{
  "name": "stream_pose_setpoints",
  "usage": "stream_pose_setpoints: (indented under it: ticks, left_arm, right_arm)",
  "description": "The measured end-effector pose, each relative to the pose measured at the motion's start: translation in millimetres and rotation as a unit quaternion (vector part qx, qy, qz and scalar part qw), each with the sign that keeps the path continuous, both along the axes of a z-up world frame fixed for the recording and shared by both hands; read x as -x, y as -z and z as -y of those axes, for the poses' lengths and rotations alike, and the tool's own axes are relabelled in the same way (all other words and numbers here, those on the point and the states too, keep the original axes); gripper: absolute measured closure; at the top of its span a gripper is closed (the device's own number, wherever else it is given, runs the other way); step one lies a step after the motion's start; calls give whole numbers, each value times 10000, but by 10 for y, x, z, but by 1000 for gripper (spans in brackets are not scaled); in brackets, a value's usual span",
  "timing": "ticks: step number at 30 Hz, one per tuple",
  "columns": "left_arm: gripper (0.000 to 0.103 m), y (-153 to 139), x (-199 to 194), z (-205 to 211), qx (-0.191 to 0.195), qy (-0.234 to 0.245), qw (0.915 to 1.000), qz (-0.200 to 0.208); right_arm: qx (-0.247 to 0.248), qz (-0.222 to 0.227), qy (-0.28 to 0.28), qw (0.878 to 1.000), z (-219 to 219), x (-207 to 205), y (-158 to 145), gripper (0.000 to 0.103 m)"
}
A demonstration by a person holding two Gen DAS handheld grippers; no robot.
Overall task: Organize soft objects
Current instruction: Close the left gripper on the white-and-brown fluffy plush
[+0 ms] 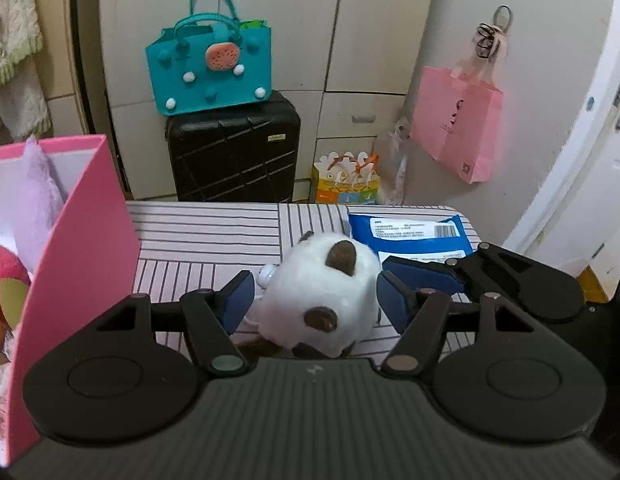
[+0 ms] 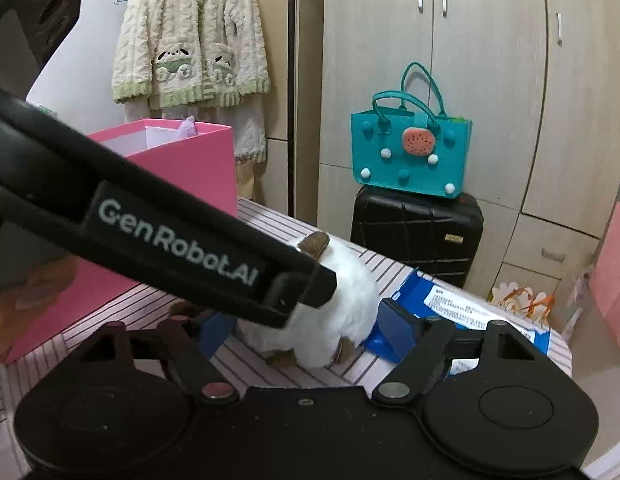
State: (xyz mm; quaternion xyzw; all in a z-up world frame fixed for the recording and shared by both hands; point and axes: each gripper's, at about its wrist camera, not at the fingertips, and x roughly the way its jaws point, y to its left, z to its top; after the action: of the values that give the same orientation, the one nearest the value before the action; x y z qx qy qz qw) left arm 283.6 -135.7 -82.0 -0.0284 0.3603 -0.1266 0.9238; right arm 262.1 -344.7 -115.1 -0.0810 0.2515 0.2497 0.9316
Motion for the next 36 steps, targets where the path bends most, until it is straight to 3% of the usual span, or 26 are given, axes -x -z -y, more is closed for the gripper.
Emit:
stream_pose_setpoints:
  ticks: [4, 8, 11, 17, 26, 36]
  left_arm:
    - [37, 27, -19, -11, -39, -200, 9997, 128]
    - [40, 69, -35, -13, 107, -97, 9999, 47]
    - [49, 97, -41, -2, 184, -7, 9998, -22]
    - [49, 127, -21, -31, 360, -14, 9993, -62]
    - [49, 107, 104, 26, 236, 168, 9996, -3]
    - [50, 45, 358, 28, 352, 337, 9988, 22]
  right_arm:
    - [2, -191, 14, 9998, -27, -113, 48, 20]
    - [-85, -371, 60, 9993, -28, -169, 117, 20]
    - [-137, -354, 85, 9992, -34, -163, 124, 26]
    - [-34, -272, 163, 9995, -60, -70, 95, 31]
    - [-264, -291, 380, 9985, -51, 31, 74, 31]
    - [-543, -388, 605, 9959, 18, 226, -6, 31]
